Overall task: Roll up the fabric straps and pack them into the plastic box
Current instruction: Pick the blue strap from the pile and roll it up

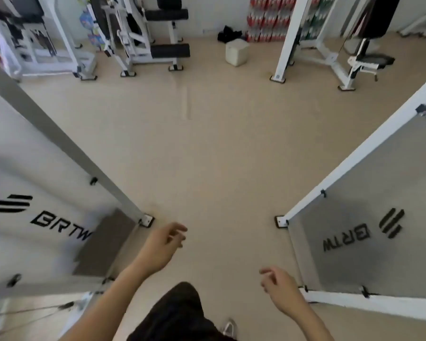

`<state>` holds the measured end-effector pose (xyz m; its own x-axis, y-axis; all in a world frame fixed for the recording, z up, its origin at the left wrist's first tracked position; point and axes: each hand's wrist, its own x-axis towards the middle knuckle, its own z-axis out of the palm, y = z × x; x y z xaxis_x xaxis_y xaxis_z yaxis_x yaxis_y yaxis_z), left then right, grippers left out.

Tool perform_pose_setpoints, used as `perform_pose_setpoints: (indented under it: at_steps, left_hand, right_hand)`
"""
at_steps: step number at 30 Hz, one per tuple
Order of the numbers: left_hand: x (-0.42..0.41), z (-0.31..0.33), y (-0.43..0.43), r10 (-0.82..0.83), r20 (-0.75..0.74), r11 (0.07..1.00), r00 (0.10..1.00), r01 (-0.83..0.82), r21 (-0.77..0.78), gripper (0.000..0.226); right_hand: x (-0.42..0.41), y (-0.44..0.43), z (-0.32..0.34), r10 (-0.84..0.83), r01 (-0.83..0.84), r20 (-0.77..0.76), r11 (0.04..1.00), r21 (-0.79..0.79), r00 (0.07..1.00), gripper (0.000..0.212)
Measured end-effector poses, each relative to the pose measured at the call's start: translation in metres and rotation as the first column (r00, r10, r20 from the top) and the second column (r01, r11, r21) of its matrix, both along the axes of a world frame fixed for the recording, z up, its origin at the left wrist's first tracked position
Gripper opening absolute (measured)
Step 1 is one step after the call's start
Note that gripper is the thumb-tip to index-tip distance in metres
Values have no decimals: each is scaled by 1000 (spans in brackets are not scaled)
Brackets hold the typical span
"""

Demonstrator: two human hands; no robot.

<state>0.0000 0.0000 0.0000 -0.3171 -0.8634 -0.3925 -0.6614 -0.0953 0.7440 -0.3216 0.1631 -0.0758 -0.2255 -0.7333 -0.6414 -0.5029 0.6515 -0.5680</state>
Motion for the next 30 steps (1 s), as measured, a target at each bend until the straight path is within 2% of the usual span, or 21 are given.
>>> perform_pose_setpoints:
  at_steps: [2, 4, 7, 11, 16, 19, 22, 26, 30]
  left_hand:
    - [-15, 10, -21, 54, -81, 997, 995, -58, -49, 18]
    - [-19, 7, -28, 66, -95, 996, 993, -71, -50, 19]
    - [-22, -2, -60, 115, -41, 993, 993, -116, -16, 21]
    - [-34, -22, -144, 117, 15, 993, 993, -117, 20, 21]
    - [-78, -22, -303, 29, 1, 998, 1000, -29, 63, 20]
    - [-120, -5, -409, -23, -33, 999, 999, 24, 36, 20]
    - [-181, 15, -529, -69, -69, 997, 995, 70, 20, 21]
    - [-224, 22, -607, -42, -132, 999, 990, 40, -17, 22]
    - [-297, 7, -745, -85, -75, 996, 994, 83, -31, 22]
  right_hand:
    - [-2, -40, 22, -82, 91, 51, 976, -199, 995, 18]
    - [3, -80, 49, -76, 133, 186, 940, -315, 980, 15]
    - [1, -164, 76, -15, 136, 292, 908, -397, 956, 18]
    - [-7, -282, 82, 68, 59, 268, 895, -442, 961, 19]
    - [-35, -430, 88, 33, 55, 203, 908, -415, 979, 19]
    - [-66, -502, 88, -17, 82, 175, 924, -373, 984, 19]
    - [-118, -567, 82, -152, 193, 159, 939, -285, 975, 23]
    - [-154, -602, 67, -225, 253, 142, 939, -233, 964, 26]
    - [-220, -727, 46, -285, 326, 194, 917, -231, 939, 19]
